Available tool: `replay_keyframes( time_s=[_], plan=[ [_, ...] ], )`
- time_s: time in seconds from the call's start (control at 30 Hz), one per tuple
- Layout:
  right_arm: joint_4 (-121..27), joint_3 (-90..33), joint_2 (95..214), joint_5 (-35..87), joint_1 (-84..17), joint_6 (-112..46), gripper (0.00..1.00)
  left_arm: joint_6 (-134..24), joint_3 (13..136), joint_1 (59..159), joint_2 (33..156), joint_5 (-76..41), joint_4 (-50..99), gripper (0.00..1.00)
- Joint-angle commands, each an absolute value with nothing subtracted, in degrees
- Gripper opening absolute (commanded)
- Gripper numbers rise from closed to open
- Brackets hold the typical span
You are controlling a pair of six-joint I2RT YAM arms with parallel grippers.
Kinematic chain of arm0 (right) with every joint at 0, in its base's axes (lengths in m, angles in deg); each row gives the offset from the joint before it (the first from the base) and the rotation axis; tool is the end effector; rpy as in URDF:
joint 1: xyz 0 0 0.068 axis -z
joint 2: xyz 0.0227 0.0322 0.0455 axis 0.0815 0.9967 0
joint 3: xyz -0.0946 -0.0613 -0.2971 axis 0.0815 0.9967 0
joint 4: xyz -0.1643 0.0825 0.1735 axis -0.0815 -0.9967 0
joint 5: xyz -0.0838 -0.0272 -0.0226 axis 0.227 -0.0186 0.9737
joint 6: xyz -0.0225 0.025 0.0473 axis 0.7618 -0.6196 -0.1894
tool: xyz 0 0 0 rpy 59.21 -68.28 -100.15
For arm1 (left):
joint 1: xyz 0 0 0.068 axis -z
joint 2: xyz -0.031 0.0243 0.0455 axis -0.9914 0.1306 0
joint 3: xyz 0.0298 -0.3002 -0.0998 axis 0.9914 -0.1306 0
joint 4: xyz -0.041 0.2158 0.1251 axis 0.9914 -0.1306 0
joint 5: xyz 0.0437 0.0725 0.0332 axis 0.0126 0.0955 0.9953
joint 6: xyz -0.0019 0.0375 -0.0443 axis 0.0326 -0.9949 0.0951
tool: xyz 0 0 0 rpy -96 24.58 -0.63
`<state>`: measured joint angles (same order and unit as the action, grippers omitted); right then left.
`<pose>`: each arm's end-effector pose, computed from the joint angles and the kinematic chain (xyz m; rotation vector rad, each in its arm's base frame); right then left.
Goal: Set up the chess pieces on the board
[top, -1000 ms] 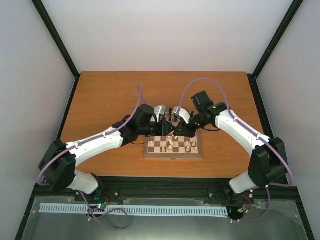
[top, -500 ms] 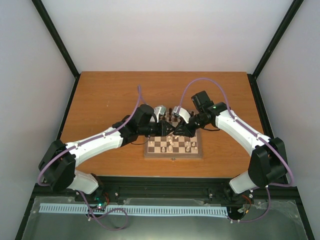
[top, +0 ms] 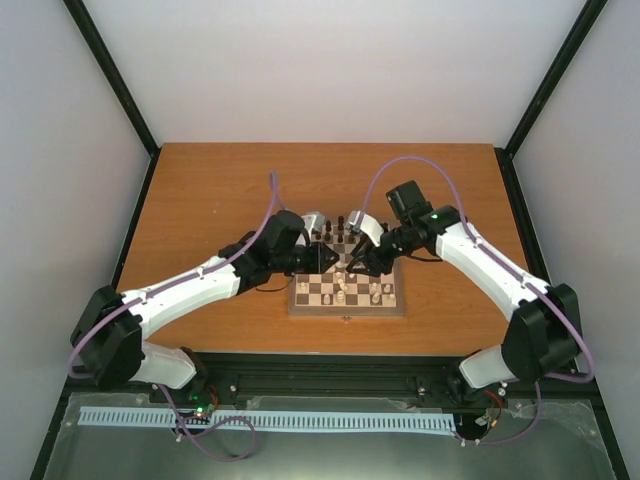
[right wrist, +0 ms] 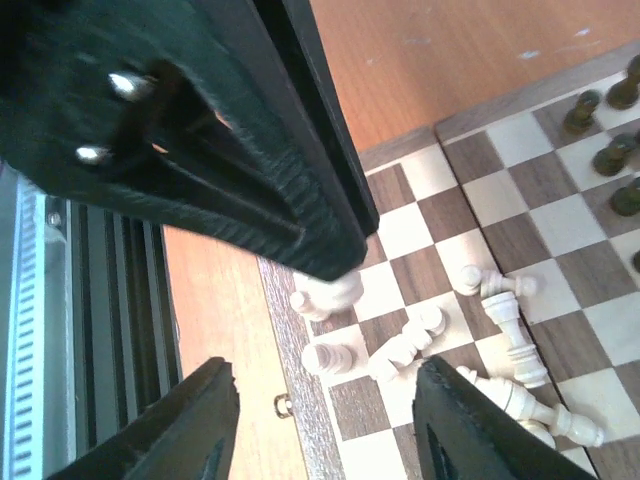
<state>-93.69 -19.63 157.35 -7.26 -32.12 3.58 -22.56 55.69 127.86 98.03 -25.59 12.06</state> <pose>0.2325 0.1515 0.3132 -1.4040 2.1228 0.9357 0.1978 -0.2166 0.3036 0.2133 2.4175 -1.1145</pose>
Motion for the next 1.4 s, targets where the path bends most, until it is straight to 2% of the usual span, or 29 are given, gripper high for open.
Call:
replay_keyframes(
  time_s=[0.0, 0.37, 0.67, 1.37],
  plan=[
    [-92.37, -18.93, 149.91, -6.31, -31.65, 5.04, 0.52, -27.33, 55.90, 127.67, 94.72, -17.10, 4.04, 0.13],
    [-89.05, -17.73, 149.99, 1.31, -31.57, 2.67, 0.54, -36.16, 55.52, 133.30, 97.41, 2.35, -7.42, 0.15],
    [-89.24, -17.49, 149.87, 1.35, -31.56, 3.16, 0.54, -39.53, 58.24, 135.44, 108.04, 1.37, -6.19, 0.15],
    [-90.20, -17.44, 151.08, 0.08, -31.55, 4.26, 0.54, -39.39, 60.60, 135.58, 113.10, 1.87, -6.00, 0.17]
  ],
)
